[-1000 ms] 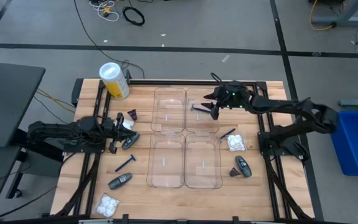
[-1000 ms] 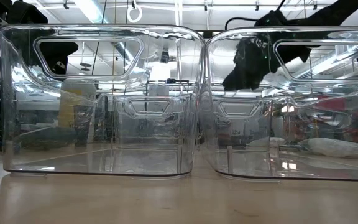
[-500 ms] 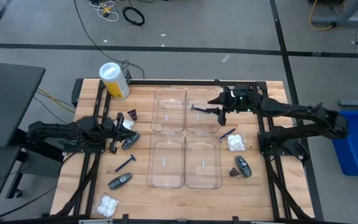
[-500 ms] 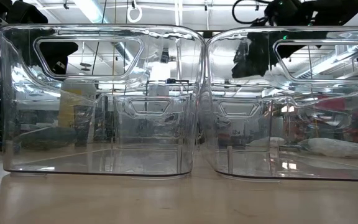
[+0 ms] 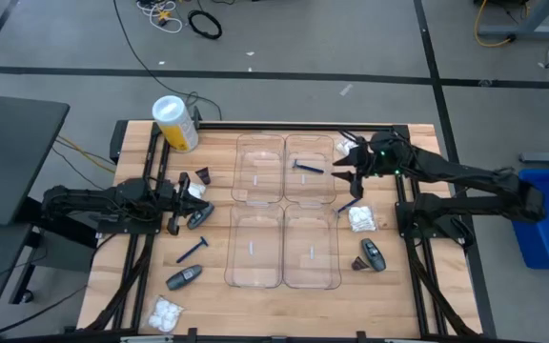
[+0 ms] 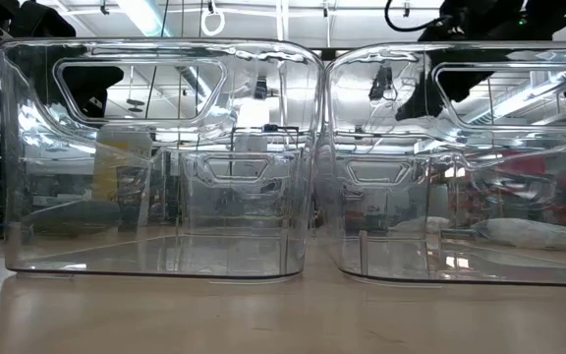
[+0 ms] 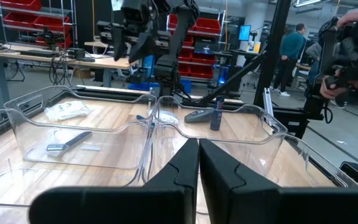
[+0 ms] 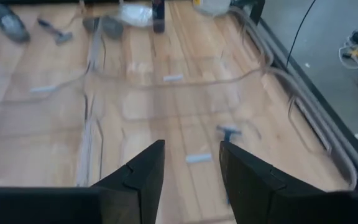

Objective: Pick & Place Travel size toiletries
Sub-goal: Put the right razor into the top right transparent bin

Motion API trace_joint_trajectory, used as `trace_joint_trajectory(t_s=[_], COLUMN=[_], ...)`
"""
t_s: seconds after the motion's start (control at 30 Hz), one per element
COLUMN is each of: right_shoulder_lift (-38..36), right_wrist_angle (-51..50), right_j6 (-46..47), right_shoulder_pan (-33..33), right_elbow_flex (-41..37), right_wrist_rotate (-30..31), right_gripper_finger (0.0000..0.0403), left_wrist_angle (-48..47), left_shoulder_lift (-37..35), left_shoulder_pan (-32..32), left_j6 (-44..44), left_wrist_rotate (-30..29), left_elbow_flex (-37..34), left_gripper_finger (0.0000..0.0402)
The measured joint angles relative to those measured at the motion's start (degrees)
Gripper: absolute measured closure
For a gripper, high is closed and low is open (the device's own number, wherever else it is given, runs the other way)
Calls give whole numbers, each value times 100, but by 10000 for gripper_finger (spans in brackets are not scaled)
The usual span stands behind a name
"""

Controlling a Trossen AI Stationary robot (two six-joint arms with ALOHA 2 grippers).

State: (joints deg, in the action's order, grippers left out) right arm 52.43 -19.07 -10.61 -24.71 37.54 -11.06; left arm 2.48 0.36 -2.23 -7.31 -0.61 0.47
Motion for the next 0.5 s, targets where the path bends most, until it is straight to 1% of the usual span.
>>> trace_joint_trajectory(t_s=[0.07, 0.33, 0.5], right_shoulder_lift=[-93, -506, -670], right_wrist_angle=[-147, -205, -513], right_j6=[-105, -140, -264], right_shoulder_pan=[0, 0, 0], right_elbow_flex=[-46, -647, -688], right_wrist_rotate=[1, 0, 3], right_gripper_finger=[239, 223, 215], left_wrist_angle=[0, 0, 0], left_shoulder_lift=[1, 0, 1], left_shoulder_pan=[0, 0, -1], left_j6=[1, 2, 2], left_wrist_rotate=[1, 1, 0], left_elbow_flex=[-1, -1, 0], left_gripper_finger=[379, 379, 379])
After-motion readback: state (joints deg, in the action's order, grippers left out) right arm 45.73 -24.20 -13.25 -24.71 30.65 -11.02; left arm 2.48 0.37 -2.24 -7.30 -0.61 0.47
